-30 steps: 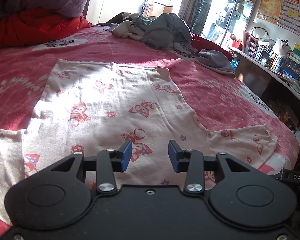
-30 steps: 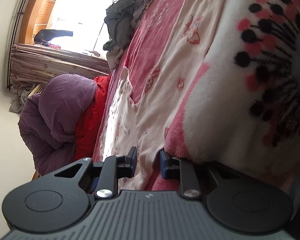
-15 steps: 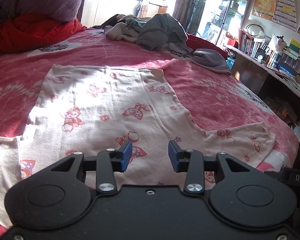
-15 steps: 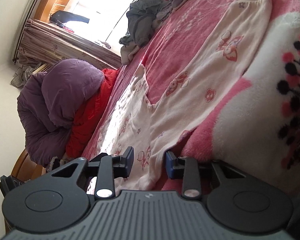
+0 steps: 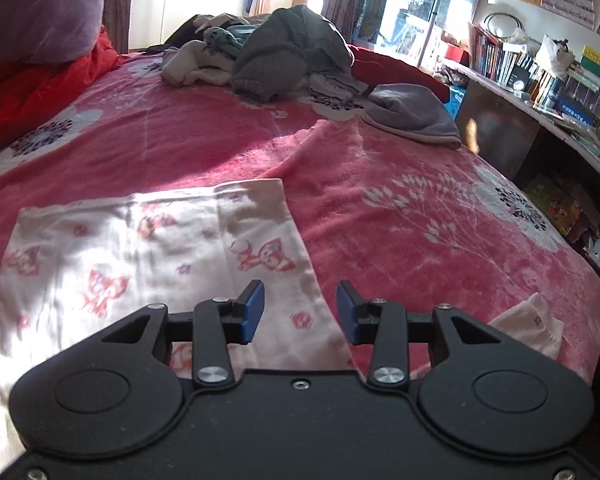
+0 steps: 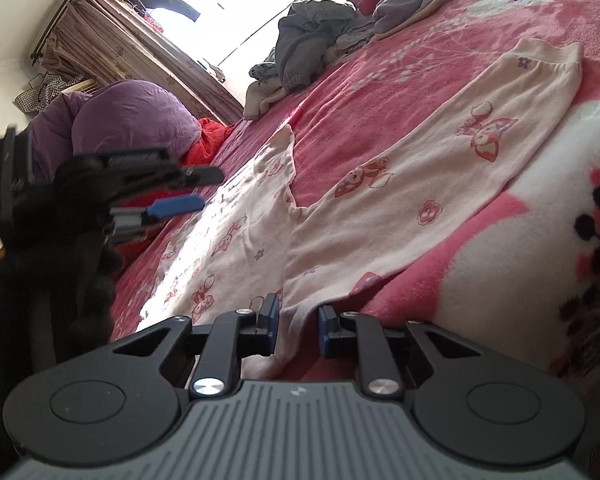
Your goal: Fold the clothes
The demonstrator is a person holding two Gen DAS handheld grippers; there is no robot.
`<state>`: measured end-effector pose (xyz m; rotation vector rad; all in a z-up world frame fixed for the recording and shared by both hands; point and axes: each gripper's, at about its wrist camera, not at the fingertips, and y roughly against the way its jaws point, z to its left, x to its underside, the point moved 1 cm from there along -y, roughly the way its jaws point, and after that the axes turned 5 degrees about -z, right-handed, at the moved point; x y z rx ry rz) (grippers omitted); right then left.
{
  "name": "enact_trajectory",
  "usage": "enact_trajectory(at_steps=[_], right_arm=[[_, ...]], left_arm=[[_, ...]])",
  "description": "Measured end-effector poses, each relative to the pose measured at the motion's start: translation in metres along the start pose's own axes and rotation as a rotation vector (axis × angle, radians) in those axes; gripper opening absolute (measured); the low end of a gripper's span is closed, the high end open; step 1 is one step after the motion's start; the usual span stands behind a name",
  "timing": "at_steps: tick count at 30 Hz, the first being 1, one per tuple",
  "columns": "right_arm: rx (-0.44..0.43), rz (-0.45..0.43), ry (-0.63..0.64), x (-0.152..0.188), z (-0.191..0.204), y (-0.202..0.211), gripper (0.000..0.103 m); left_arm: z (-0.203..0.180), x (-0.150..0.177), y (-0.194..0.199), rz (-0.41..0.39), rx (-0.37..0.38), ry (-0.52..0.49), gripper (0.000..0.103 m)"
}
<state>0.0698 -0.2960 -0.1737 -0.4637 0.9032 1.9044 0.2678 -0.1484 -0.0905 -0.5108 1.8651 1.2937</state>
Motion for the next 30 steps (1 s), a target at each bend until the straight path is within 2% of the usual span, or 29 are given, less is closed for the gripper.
enact_trajectory(at_steps=[2,10,13,14,17,22,27,30], right_arm=[[0.005,0.003,0.004,-0.001,0.001,-0.001,0.021],[0.007,-0.007,0.036,-0.009,0.011,-0.002,0.023],[0.021,0.01,0.036,-0.008,0.011,-0.006,0.023],[0.023,0.018,0.035,-0.008,0.01,-0.007,0.023],[0.025,0.03,0.043,-0.007,0.009,-0.009,0.022],[0.018,0.033,0.039,-0.006,0.006,-0.009,0.021],[0.025,0.02,0.051,-0.007,0.005,-0.007,0.021],[0.024,0.013,0.058,-0.008,0.005,-0.005,0.015]], left_arm=[[-0.01,-0.014,-0.025,0.034,-0.015,-0.027,0.038],[-0.022,-0.037,-0.098,0.143,-0.117,-0.13,0.038],[-0.032,-0.033,-0.12,0.223,-0.195,-0.233,0.038],[-0.037,-0.032,-0.123,0.23,-0.229,-0.285,0.04],[-0.043,-0.033,-0.125,0.225,-0.316,-0.39,0.034],[-0.039,-0.04,-0.127,0.244,-0.312,-0.386,0.026],[-0.035,-0.046,-0.13,0.252,-0.307,-0.372,0.004],[-0.024,-0.052,-0.124,0.234,-0.276,-0.296,0.003]])
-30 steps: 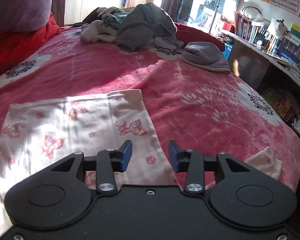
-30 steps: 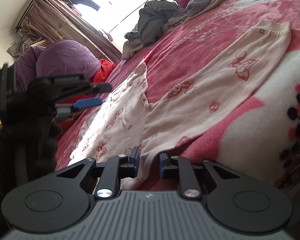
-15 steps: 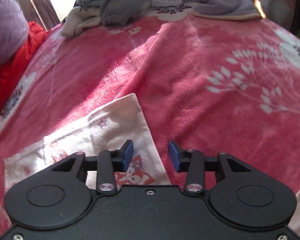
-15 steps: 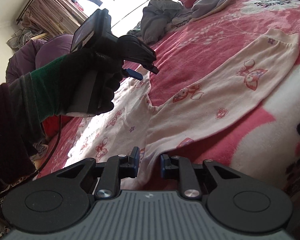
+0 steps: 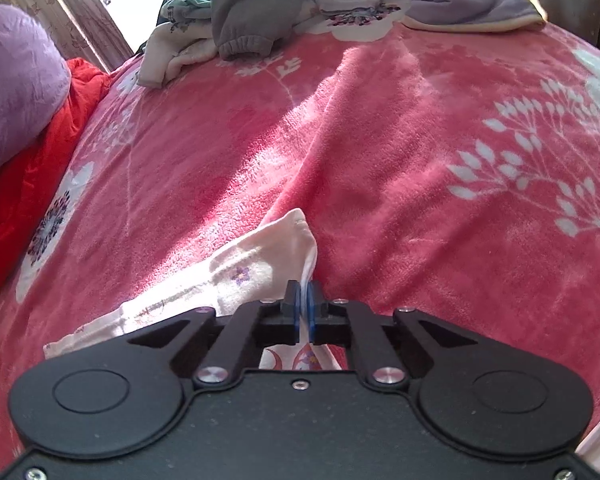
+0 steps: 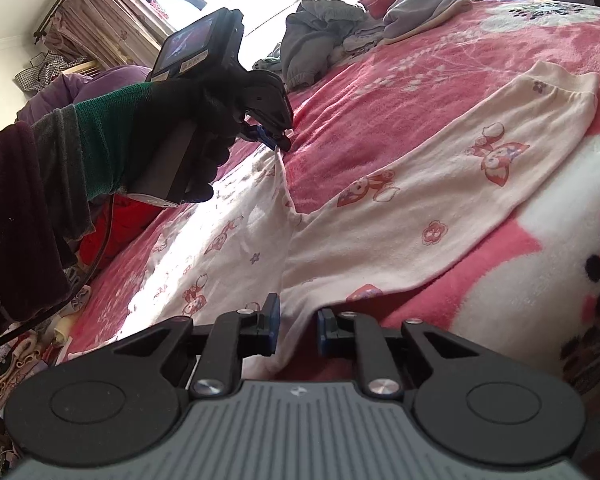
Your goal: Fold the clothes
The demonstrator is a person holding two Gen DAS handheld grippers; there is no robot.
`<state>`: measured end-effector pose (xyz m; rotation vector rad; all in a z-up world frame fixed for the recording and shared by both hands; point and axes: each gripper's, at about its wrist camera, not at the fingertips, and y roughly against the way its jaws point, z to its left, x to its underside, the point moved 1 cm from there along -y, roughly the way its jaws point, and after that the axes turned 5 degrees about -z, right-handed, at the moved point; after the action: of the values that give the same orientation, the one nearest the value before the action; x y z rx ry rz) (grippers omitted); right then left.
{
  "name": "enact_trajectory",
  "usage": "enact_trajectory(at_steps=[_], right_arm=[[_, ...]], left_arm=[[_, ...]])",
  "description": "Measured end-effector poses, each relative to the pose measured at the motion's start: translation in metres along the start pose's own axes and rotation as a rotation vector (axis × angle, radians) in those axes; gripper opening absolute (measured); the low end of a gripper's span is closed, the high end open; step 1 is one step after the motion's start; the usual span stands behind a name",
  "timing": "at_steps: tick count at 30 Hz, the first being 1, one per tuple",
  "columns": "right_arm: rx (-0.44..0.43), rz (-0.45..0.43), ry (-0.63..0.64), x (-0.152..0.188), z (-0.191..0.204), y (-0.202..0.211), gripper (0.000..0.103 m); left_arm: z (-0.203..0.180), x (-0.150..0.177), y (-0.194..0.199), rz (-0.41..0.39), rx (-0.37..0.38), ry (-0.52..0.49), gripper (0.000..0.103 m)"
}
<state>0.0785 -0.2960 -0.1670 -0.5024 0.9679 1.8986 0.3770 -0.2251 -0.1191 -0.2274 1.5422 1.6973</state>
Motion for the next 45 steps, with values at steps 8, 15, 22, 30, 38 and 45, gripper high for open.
enact_trajectory(at_steps=[8,15,22,30,38,45], right_arm=[[-0.001,-0.042,0.153,0.0,0.017,0.008,0.006],[-0.009,-0.1,0.458,0.011,0.057,0.016,0.005],[-0.04,-0.063,0.684,0.034,0.091,0.008,0.005],[-0.06,-0.001,0.81,0.052,0.106,-0.002,0.005],[-0.077,0.033,0.855,0.064,0.112,-0.008,0.005],[-0.075,0.051,0.854,0.067,0.114,-0.013,0.005]], left_arm=[[0.039,0.008,0.02,-0.094,0.084,0.161,0.003],[0.083,0.025,0.032,-0.172,0.153,0.32,0.003],[0.112,0.046,0.034,-0.213,0.172,0.416,0.002],[0.139,0.075,0.029,-0.242,0.183,0.545,0.003],[0.147,0.085,0.016,-0.235,0.191,0.562,0.002],[0.139,0.086,0.01,-0.245,0.198,0.504,0.002]])
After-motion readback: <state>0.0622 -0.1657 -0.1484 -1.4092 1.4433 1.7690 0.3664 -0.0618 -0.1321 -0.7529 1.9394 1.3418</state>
